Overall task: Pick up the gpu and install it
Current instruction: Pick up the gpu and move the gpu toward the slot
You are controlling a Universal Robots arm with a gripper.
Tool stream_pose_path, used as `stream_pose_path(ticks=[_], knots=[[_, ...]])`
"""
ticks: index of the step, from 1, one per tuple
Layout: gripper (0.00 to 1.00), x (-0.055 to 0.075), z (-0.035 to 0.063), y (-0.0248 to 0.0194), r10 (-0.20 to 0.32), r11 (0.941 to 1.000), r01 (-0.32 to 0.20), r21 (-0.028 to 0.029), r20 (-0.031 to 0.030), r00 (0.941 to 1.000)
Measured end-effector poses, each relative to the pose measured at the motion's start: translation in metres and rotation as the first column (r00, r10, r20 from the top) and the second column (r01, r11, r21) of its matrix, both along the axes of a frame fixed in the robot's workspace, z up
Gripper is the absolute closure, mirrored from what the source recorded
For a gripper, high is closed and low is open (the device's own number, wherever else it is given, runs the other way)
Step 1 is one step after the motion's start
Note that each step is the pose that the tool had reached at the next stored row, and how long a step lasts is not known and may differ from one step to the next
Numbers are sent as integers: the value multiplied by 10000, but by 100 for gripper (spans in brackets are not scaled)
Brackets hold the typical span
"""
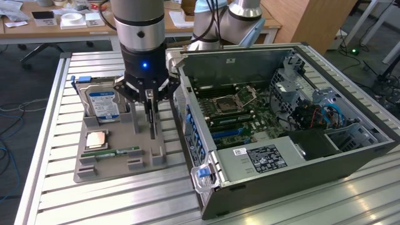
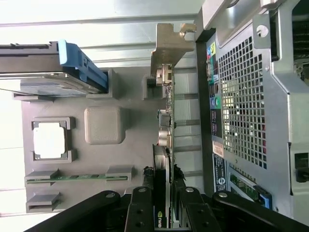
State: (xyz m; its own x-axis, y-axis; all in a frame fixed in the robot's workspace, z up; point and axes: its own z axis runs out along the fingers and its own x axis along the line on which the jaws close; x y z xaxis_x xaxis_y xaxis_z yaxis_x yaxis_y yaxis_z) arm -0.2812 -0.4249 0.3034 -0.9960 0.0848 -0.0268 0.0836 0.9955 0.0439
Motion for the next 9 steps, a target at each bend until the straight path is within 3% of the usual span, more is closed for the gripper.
stream_pose_path(ticks=[9], knots=[[74, 0, 183, 0, 129, 9999, -129, 4, 12, 9999]])
